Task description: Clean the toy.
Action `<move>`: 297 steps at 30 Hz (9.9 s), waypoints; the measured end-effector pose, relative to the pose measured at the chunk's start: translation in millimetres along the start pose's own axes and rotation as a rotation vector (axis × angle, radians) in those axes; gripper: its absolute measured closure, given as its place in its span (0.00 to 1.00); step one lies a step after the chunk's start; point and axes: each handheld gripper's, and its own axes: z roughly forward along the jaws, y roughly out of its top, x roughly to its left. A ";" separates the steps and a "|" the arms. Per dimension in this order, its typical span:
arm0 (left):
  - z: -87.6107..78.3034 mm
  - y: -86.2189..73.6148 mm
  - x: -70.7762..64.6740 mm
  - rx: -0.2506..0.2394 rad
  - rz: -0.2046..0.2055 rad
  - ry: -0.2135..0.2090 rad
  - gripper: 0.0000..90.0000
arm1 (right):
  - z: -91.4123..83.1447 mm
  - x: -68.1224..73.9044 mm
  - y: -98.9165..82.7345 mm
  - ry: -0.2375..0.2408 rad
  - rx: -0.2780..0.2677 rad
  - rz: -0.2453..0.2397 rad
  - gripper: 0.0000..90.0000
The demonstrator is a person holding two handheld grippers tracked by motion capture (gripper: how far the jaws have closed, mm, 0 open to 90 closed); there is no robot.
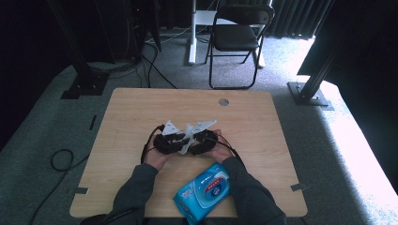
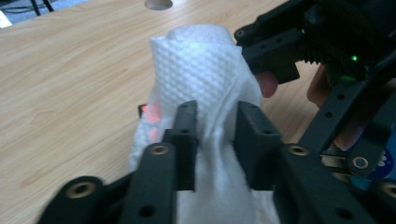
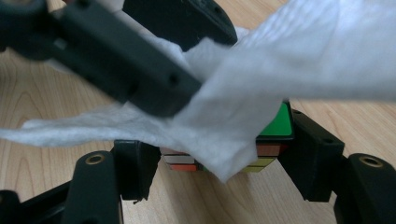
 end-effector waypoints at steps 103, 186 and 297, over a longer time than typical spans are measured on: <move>-31.1 -2.1 32.9 -0.061 -0.064 0.234 0.95 | -1.8 4.6 -1.1 0.004 -0.022 -0.023 0.38; -11.4 -49.0 37.0 0.013 -0.128 0.020 0.95 | -5.0 4.3 -2.4 -0.011 -0.053 -0.028 0.38; 8.2 -44.8 33.6 -0.013 -0.139 -0.077 0.96 | -22.2 -5.2 15.1 -0.033 -0.153 0.019 0.38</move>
